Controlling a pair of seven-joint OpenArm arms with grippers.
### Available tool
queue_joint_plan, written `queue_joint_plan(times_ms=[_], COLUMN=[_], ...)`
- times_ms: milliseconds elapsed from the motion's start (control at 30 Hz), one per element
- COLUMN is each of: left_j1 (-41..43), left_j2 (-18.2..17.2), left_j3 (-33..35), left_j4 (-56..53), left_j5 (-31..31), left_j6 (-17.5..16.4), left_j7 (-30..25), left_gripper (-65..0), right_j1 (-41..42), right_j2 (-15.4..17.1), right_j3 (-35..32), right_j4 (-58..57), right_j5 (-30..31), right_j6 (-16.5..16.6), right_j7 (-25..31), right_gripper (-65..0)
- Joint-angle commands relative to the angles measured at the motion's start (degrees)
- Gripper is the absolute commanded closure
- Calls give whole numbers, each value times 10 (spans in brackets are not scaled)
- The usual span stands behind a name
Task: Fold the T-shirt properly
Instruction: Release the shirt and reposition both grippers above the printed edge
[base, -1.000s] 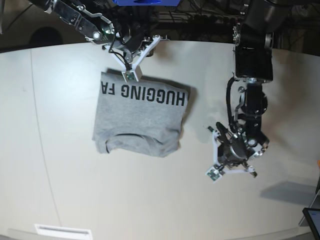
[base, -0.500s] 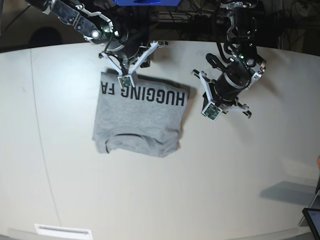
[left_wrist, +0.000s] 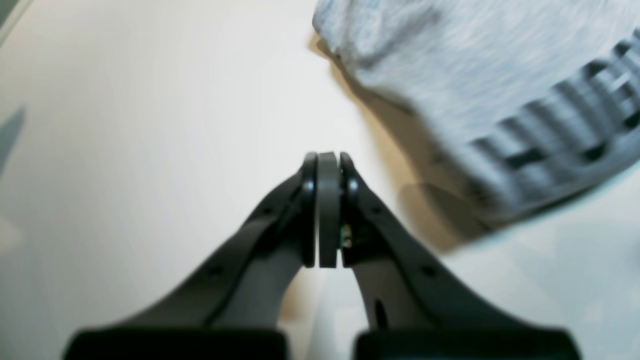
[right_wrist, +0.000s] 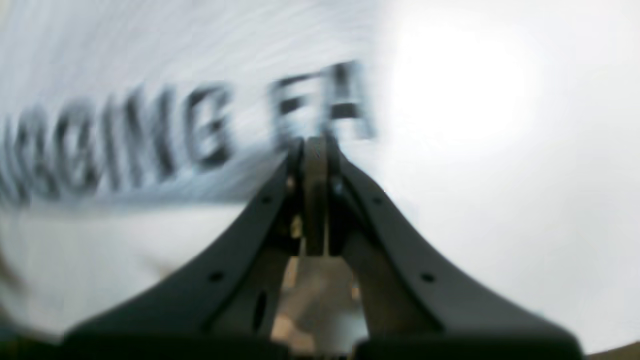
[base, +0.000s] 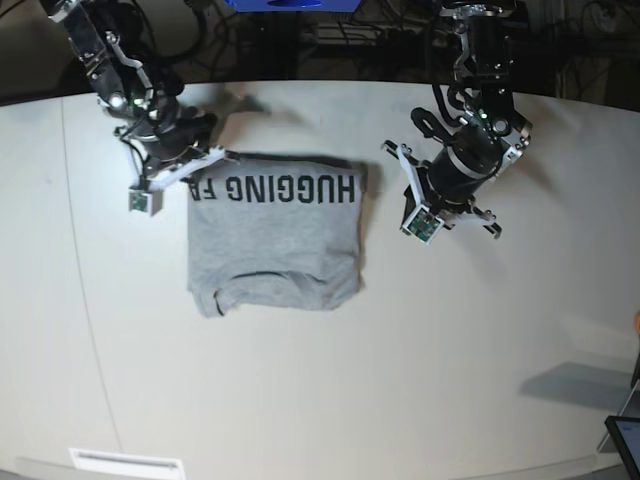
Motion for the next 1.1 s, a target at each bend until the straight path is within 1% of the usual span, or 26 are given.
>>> queue_joint_plan(times_ms=[0,167,267,333,400,500,567,600,733,867,933,1067], left_j1=[-5,-6,-6,-6,-6,-6,-6,-6,1,1,1,2], left_j2=[-2,3,13,27,38,49,50,50,50,44,37,35], left_j3=[-1,5,6,6,8,35,65,76,110,143,146,143], left_j4=[10,10,12,12,13,13,13,13,10,-16,-49,-117], left_j5=[-8,-7,-13,-13,-13,-13,-13,-13,-13,-7,-12,-13], left_j6=[4,4,4,4,4,4,4,4,4,4,4,4], left_j7=[-12,-12,-12,-12,-12,-15,-17,-21,-93,-93,-94,-100], left_gripper=[-2,-2,-2,-2,-2,-2,-2,-2,-2,-2,-2,-2], right_j1=[-5,-12,-10,5,24,56,73,78,94,95,92,90], right_j2=[13,15,15,15,16,19,19,19,19,18,18,18], right_j3=[14,73,85,61,17,-45,-72,-80,-117,-143,-153,-177], right_j4=[9,9,11,12,12,12,12,12,12,10,9,6], right_j5=[0,0,8,30,35,34,34,34,33,34,34,34], right_j6=[2,2,2,2,2,2,2,2,2,2,2,2], right_j7=[9,8,10,14,39,70,72,72,74,71,70,70], right_gripper=[0,0,0,0,0,0,0,0,0,0,0,0])
